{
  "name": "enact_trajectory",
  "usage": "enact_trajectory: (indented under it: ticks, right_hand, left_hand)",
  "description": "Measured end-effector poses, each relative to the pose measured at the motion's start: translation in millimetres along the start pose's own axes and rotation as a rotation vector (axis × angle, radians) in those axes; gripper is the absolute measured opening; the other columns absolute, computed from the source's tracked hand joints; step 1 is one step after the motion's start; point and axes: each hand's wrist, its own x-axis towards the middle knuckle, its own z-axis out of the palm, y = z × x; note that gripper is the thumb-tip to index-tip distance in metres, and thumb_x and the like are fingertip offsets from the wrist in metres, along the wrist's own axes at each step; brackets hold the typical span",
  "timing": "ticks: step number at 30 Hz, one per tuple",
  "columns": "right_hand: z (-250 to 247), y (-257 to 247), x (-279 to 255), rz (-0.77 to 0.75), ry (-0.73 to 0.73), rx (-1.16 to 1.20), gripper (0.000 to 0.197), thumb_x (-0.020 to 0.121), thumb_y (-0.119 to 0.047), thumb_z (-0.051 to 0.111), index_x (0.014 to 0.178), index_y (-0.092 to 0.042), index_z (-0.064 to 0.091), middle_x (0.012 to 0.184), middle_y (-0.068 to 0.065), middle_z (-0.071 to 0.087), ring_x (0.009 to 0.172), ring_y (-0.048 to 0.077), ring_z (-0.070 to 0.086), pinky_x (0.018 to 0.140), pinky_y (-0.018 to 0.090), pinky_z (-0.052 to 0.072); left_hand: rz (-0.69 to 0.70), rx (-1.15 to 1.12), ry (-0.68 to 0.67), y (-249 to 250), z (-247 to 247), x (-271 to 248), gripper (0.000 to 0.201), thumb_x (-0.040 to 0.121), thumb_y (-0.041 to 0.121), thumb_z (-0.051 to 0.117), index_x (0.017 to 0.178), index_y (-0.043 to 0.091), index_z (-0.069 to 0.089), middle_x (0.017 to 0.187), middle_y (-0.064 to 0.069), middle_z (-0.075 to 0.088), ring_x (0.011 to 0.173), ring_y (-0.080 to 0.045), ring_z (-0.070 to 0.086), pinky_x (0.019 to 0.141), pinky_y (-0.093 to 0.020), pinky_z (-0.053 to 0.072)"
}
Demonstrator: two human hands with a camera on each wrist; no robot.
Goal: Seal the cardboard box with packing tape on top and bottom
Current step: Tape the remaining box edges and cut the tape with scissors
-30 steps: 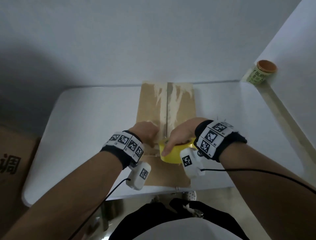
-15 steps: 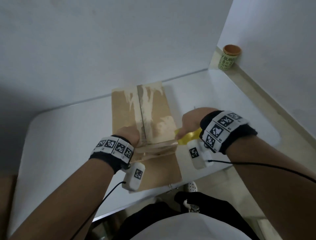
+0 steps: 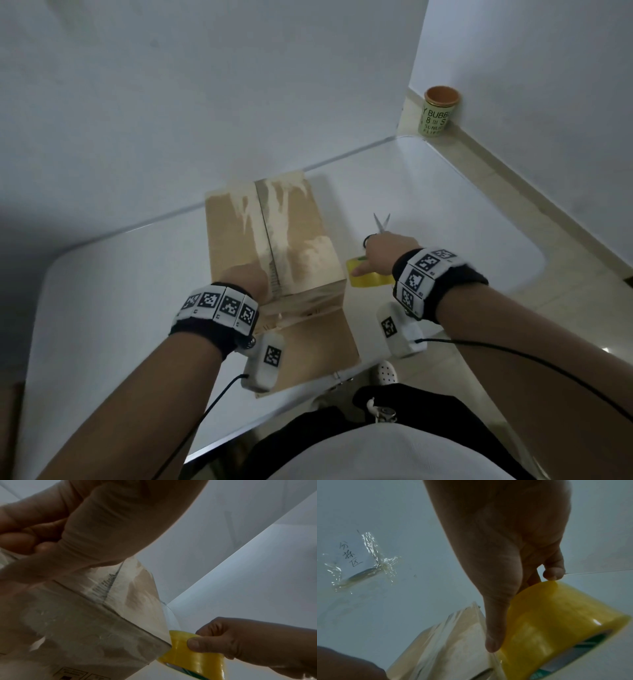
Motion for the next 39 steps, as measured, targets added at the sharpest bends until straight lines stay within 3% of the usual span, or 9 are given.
enact_trajectory:
  ticks: [12,17,20,22,25,28,32,35,39]
  right_hand:
    - [10.6,0.5,10.2,0.011,0.064,-0.018,0.05,0.086,-0.057,0.056,0.105,-0.011,0.059,0.116,0.009,0.062,0.105,0.026,0.06,0.075,0.034,0.044]
    - [12.0,2.9,10.9,0.002,0.076,-0.001,0.046,0.086,-0.057,0.055,0.095,-0.012,0.055,0.111,0.008,0.063,0.1,0.025,0.061,0.081,0.037,0.048]
    - [10.7,4.5,11.9,-0.009,0.072,0.007,0.045,0.085,-0.058,0.055,0.089,-0.013,0.053,0.105,0.007,0.064,0.097,0.025,0.061,0.08,0.038,0.049]
    - [9.8,5.4,13.7,-0.017,0.057,0.013,0.046,0.085,-0.059,0.055,0.088,-0.013,0.053,0.103,0.007,0.063,0.096,0.026,0.061,0.08,0.038,0.049]
    - [9.4,8.4,15.7,-0.029,0.009,0.033,0.048,0.084,-0.06,0.055,0.089,-0.012,0.053,0.099,0.008,0.061,0.094,0.026,0.061,0.083,0.04,0.048]
    - [5.4,11.7,12.5,-0.076,-0.088,0.009,0.049,0.084,-0.057,0.058,0.085,-0.009,0.055,0.078,0.005,0.056,0.074,0.021,0.056,0.082,0.037,0.051]
    - [-2.5,19.9,7.2,-0.186,-0.193,-0.111,0.047,0.084,-0.037,0.069,0.119,-0.007,0.059,0.105,0.008,0.065,0.087,0.022,0.061,0.082,0.031,0.05]
    - [-1.3,29.6,10.5,-0.242,-0.17,-0.132,0.051,0.083,-0.044,0.068,0.117,-0.008,0.061,0.104,0.008,0.062,0.094,0.024,0.058,0.075,0.03,0.043]
    - [2.7,38.1,12.8,-0.208,-0.192,-0.074,0.055,0.082,-0.057,0.063,0.108,-0.008,0.064,0.09,0.005,0.059,0.079,0.021,0.054,0.068,0.031,0.044]
  left_hand:
    - [-0.036,-0.029,-0.007,-2.9,5.2,5.9,0.03,0.092,0.011,0.058,0.12,0.001,0.058,0.119,-0.014,0.061,0.109,-0.028,0.06,0.083,-0.031,0.046]
    - [-0.018,-0.058,-0.102,-6.8,-2.3,3.5,0.039,0.077,0.029,0.077,0.108,0.007,0.064,0.093,-0.005,0.063,0.089,-0.024,0.061,0.074,-0.031,0.048]
    - [0.011,-0.121,-0.182,-7.1,-18.3,-1.4,0.036,0.08,0.043,0.072,0.094,0.011,0.065,0.073,0.001,0.059,0.076,-0.021,0.06,0.08,-0.033,0.053]
    - [0.093,-0.233,-0.14,1.1,-33.2,-5.9,0.032,0.086,0.043,0.066,0.091,0.012,0.063,0.077,0.0,0.062,0.077,-0.02,0.063,0.079,-0.033,0.055]
    - [0.352,-0.353,0.061,33.6,-53.8,3.7,0.02,0.089,0.033,0.063,0.087,0.016,0.054,0.092,-0.004,0.062,0.071,-0.015,0.059,0.06,-0.024,0.046]
    - [0.537,-0.287,0.189,67.8,-65.0,23.1,0.039,0.084,0.034,0.068,0.114,0.015,0.052,0.118,-0.005,0.051,0.092,-0.021,0.055,0.075,-0.03,0.048]
    - [0.467,-0.089,0.119,81.9,-63.9,44.8,0.069,0.078,0.045,0.07,0.135,0.014,0.048,0.134,-0.004,0.043,0.115,-0.025,0.051,0.098,-0.039,0.044]
    - [0.459,-0.069,0.09,80.4,-62.1,53.1,0.06,0.078,0.05,0.068,0.125,0.015,0.056,0.126,-0.005,0.047,0.11,-0.024,0.052,0.096,-0.04,0.045]
    - [0.48,-0.061,0.076,80.1,-64.1,56.0,0.058,0.078,0.05,0.069,0.123,0.017,0.056,0.124,-0.004,0.047,0.108,-0.024,0.051,0.095,-0.038,0.045]
